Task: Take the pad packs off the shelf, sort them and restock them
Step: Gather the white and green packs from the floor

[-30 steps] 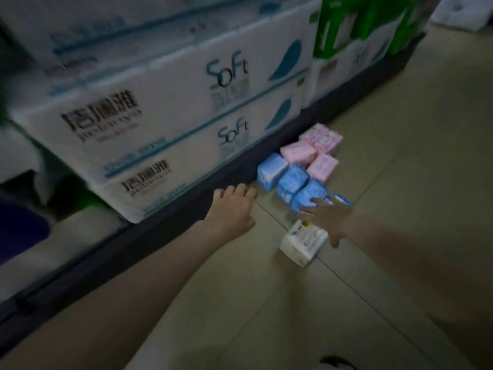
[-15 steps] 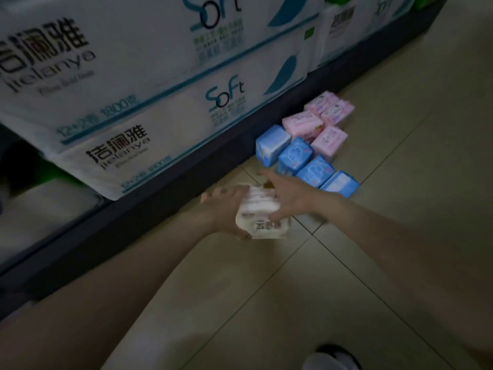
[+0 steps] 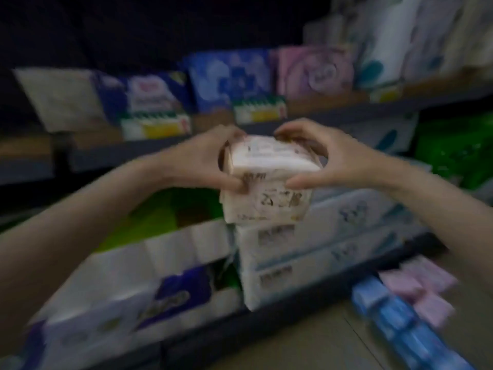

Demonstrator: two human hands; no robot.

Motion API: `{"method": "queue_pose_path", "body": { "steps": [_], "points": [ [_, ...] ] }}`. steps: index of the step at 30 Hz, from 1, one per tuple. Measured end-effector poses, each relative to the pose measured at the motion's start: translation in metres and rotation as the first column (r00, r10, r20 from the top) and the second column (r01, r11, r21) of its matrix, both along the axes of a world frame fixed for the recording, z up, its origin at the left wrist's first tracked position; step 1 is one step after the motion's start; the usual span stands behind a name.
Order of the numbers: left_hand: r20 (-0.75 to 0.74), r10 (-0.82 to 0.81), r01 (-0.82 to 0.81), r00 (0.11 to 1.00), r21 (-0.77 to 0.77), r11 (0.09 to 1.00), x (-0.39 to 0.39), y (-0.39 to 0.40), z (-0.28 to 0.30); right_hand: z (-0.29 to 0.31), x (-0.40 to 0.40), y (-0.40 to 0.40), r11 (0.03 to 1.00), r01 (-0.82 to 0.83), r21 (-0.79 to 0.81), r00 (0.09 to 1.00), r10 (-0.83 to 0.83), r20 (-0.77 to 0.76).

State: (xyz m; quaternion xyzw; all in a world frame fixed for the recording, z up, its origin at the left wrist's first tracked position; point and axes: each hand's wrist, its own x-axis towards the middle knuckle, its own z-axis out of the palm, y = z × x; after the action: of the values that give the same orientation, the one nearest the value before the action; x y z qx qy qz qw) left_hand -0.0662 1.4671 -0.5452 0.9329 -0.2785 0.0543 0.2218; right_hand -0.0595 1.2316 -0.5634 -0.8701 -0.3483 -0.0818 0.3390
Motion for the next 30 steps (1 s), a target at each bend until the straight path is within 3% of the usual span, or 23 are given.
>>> {"method": "queue_pose_path", "body": {
  "steps": [3, 7, 10, 14, 16, 18, 20, 25, 30],
  "points": [
    [0.19, 0.14, -0.122, 0.972, -0.106, 0.987, -0.029, 0.059, 0.075, 0.064, 0.001, 0.059, 0.996, -0.074, 0.054, 0.988, 0.066, 0.142],
    [0.29, 0.376, -0.302, 0.88, -0.271, 0.914, -0.061, 0.124, 0.129, 0.108, 0.008, 0.132, 0.982, -0.09, 0.163, 0.929, 0.024, 0.369],
    [0.273, 0.546, -0.433, 0.792, -0.379, 0.818, -0.059, 0.166, 0.135, 0.123, 0.011, 0.182, 0.977, -0.155, 0.145, 0.92, 0.089, 0.383],
    [0.133, 0.689, -0.587, 0.713, -0.425, 0.689, -0.047, 0.209, 0.123, 0.133, 0.014, 0.247, 0.986, -0.164, 0.019, 0.911, 0.144, 0.386],
    [0.072, 0.694, -0.623, 0.716, -0.384, 0.682, -0.041, 0.222, 0.114, 0.133, 0.019, 0.269, 0.996, -0.05, -0.071, 0.895, 0.076, 0.439],
    [0.112, 0.688, -0.664, 0.717, -0.194, 0.722, -0.028, 0.23, 0.101, 0.126, 0.026, 0.285, 0.947, 0.128, -0.293, 0.886, 0.024, 0.464],
    [0.206, 0.696, -0.708, 0.688, -0.019, 0.706, -0.015, 0.231, 0.089, 0.118, 0.032, 0.296, 0.877, 0.176, -0.447, 0.92, 0.015, 0.392],
    [0.223, 0.741, -0.764, 0.634, 0.033, 0.644, -0.003, 0.224, 0.086, 0.126, 0.038, 0.302, 0.889, 0.178, -0.421, 0.966, -0.076, 0.248],
    [0.201, 0.749, -0.764, 0.631, -0.005, 0.645, -0.002, 0.22, 0.08, 0.121, 0.034, 0.295, 0.879, 0.186, -0.439, 0.98, -0.133, 0.15]
  ]
}}
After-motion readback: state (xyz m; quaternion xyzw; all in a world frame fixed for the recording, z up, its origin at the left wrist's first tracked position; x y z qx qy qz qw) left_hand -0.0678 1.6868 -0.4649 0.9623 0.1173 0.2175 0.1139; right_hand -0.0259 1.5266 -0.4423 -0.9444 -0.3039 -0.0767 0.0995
